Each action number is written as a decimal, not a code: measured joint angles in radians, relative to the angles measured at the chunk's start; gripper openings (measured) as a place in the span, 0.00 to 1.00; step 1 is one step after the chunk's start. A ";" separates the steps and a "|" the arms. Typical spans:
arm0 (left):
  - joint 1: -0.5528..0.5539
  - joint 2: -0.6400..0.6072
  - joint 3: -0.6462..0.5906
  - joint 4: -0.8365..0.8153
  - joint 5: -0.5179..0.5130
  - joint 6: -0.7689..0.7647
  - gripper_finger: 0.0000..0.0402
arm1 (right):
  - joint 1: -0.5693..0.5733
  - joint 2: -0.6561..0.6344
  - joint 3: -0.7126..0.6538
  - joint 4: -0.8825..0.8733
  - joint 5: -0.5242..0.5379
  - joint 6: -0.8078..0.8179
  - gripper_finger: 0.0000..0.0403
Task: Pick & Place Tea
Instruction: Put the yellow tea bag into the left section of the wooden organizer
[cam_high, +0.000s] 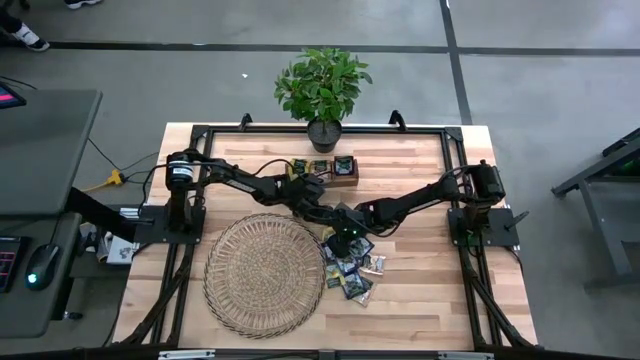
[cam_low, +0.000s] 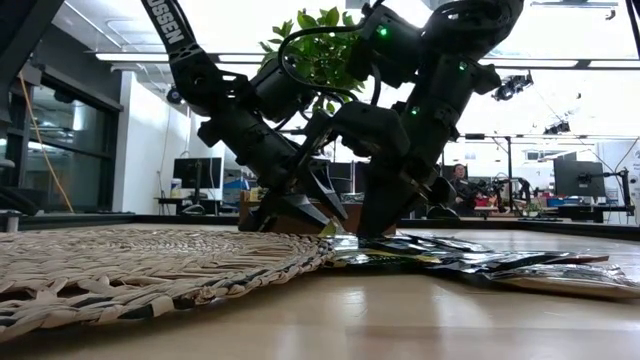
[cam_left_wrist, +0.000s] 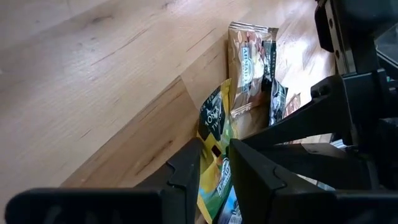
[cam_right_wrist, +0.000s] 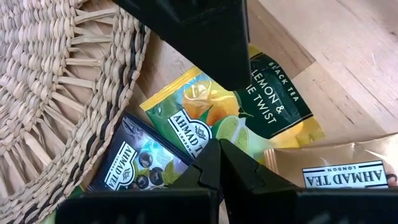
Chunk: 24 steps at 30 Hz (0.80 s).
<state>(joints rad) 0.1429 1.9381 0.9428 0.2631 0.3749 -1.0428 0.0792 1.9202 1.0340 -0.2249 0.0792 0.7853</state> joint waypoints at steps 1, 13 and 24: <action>0.000 0.000 0.000 -0.001 0.000 0.001 0.20 | 0.000 0.000 0.000 0.000 0.000 0.000 0.00; 0.000 0.000 0.000 -0.015 -0.018 0.052 0.01 | 0.000 0.000 0.000 0.004 -0.012 0.022 0.00; -0.002 0.000 0.002 -0.059 -0.060 0.099 0.00 | 0.007 -0.160 -0.004 -0.096 0.038 0.019 0.00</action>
<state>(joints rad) 0.1406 1.9385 0.9443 0.2043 0.3149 -0.9436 0.0857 1.7604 1.0304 -0.3208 0.1172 0.8042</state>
